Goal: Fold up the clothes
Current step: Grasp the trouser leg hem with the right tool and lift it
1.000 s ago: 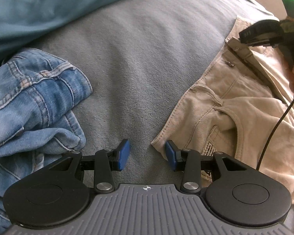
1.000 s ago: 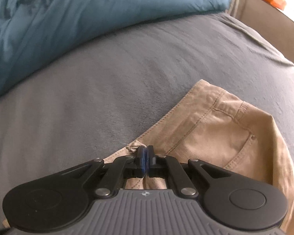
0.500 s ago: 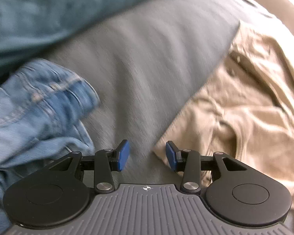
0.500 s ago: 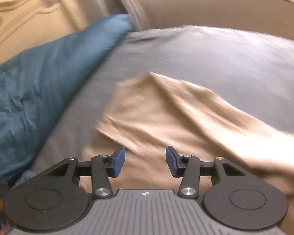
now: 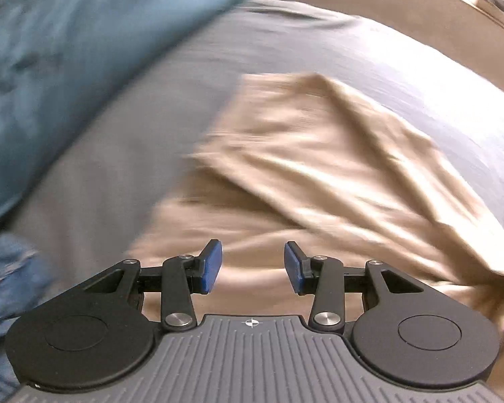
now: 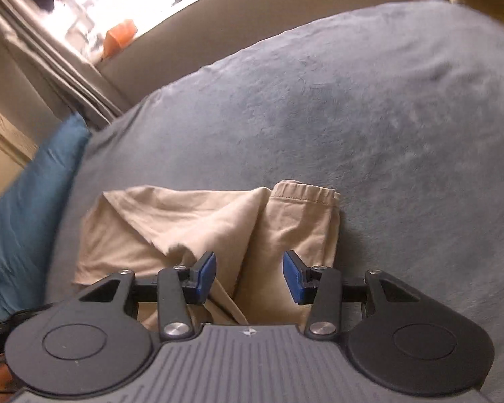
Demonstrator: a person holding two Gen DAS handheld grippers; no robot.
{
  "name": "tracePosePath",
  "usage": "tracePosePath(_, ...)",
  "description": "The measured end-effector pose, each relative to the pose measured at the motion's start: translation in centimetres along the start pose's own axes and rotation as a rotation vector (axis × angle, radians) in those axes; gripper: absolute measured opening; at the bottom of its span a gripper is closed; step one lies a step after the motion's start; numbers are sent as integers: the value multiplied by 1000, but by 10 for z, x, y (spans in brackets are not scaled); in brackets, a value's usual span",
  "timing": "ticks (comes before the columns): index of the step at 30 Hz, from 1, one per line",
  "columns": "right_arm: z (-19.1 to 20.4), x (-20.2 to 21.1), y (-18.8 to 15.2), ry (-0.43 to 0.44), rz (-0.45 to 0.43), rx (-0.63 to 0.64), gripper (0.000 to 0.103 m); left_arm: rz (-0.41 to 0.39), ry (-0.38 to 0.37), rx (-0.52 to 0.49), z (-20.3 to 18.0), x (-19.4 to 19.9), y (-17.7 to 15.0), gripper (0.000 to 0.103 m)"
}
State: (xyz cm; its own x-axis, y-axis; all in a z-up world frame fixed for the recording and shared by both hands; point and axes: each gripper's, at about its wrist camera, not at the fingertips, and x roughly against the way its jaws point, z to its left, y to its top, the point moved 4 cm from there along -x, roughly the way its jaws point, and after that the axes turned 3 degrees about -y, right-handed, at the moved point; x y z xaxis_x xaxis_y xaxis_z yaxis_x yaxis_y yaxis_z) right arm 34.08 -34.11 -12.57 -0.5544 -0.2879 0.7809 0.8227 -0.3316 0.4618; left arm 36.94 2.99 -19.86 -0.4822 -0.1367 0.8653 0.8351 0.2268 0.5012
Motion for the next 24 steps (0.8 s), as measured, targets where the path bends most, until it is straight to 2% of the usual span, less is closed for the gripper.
tracePosePath(4,-7,2,-1,59,-1,-18,44,9,-6,-87,-62,-19,-3,41)
tracePosePath(7,-19,-1,-5,24,6,-15,42,38,25,-129,-83,-33,-12,41)
tracePosePath(10,-43,-10,0,24,39,-79,42,81,62,-120,-84,-44,-23,41)
tracePosePath(16,-92,-48,-2,-1,134,-266,45,94,90,-123,-82,-52,-29,41)
tracePosePath(19,-106,-80,-6,49,195,-398,47,102,102,-129,-87,-64,-24,41)
tracePosePath(22,-102,-111,-12,147,257,-485,48,107,109,-132,-91,-64,-23,41)
tracePosePath(23,-97,-116,-14,157,255,-478,41,108,111,-134,-92,-65,-23,41)
tracePosePath(24,-93,-117,-15,145,243,-463,26,109,110,-135,-92,-66,-23,41)
